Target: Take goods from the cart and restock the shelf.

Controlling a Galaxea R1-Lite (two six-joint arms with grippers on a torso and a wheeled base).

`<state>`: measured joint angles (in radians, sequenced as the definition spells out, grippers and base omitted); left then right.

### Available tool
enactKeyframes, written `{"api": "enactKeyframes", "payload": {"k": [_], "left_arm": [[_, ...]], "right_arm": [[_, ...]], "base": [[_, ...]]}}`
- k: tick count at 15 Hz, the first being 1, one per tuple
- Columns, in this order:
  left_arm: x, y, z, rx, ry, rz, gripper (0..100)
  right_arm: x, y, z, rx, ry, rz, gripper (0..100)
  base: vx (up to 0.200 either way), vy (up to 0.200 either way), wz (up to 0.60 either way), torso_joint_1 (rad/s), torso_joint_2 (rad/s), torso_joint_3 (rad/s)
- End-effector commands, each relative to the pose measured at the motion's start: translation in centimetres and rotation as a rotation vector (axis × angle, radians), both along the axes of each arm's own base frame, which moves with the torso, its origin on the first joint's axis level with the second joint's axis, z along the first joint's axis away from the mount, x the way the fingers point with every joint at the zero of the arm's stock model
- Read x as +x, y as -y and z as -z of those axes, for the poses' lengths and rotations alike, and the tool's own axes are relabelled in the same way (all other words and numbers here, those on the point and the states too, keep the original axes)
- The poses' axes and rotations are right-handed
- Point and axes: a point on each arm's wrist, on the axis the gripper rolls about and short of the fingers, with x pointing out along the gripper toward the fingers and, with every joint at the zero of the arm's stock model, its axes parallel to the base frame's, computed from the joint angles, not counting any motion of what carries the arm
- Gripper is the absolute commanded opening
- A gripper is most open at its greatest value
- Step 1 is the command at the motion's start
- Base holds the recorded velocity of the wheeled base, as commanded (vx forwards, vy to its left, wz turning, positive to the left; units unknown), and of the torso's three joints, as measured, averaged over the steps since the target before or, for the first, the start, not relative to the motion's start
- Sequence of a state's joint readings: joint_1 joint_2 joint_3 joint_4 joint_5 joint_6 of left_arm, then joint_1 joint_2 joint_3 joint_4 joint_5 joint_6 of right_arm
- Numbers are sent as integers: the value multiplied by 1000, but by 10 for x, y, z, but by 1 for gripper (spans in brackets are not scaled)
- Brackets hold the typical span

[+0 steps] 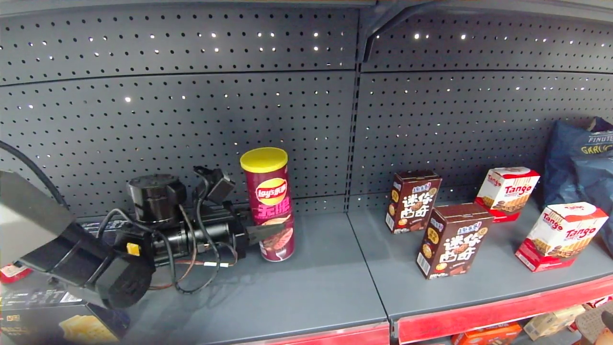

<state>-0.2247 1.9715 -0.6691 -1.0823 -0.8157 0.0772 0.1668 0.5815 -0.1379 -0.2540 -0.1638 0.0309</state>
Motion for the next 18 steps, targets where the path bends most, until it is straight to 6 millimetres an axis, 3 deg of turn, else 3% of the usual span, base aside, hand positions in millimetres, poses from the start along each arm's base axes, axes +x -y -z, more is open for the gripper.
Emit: {"api": "enactKeyframes", "payload": {"k": [1,8,11,18], "left_arm": [[-34,-2,-8,-7,24,15,0],[-78,-1,7,-13,16,59,0],[-81,-2,12,-9,2,57,0],[-68,-5,33,7,-54,35,0]], "right_arm": [[0,0,-1,0,2,0,0],[0,1,-1,-2,2,15,0],[0,1,-1,-1,2,15,0],[0,1,1,-2,-2,15,0]], "base": [[0,0,0,0,0,0],[0,0,0,0,0,0],[0,0,0,0,0,0],[0,0,0,0,0,0]]}}
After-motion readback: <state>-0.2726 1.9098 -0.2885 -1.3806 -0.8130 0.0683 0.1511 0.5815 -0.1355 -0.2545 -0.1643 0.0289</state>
